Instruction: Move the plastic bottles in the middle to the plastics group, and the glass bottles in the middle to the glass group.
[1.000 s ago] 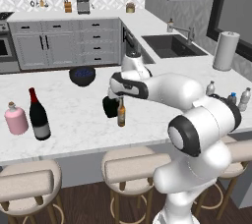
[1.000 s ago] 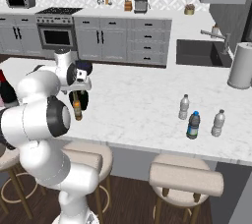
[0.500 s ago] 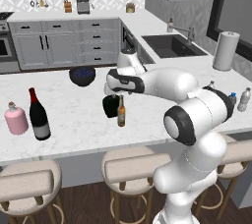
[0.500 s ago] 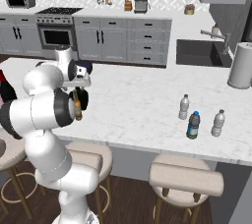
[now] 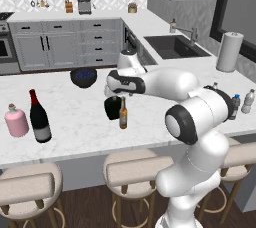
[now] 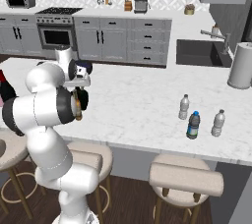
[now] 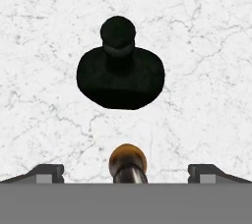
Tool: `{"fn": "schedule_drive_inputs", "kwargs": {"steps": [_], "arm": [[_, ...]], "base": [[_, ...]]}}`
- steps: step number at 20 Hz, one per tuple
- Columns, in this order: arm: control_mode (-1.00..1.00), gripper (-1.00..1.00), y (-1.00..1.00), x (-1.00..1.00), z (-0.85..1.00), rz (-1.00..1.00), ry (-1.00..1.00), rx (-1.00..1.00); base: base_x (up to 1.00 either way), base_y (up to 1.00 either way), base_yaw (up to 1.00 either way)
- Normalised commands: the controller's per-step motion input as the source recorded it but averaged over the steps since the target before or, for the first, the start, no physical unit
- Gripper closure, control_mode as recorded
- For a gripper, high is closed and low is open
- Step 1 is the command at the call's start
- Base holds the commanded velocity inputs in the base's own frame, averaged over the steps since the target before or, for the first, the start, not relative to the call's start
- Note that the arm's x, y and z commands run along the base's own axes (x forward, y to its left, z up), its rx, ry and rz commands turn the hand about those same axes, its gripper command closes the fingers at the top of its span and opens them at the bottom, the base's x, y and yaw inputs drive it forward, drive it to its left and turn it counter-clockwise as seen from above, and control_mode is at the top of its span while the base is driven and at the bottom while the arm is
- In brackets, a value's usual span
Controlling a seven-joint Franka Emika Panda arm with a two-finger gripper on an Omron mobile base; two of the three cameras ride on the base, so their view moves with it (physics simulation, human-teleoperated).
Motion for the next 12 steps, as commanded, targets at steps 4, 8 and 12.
{"fn": "schedule_drive_inputs", "kwargs": {"steps": [4, 8, 12], "arm": [[-1.0, -1.0, 0.03, 0.0, -0.16, 0.0, 0.0, 0.0], [-1.0, -1.0, 0.03, 0.0, -0.18, 0.01, 0.0, 0.0], [-1.0, -1.0, 0.0, -0.08, -0.12, 0.0, 0.0, 0.0]], "base": [[0.0, 0.0, 0.0], [0.0, 0.0, 0.0], [0.0, 0.0, 0.0]]}}
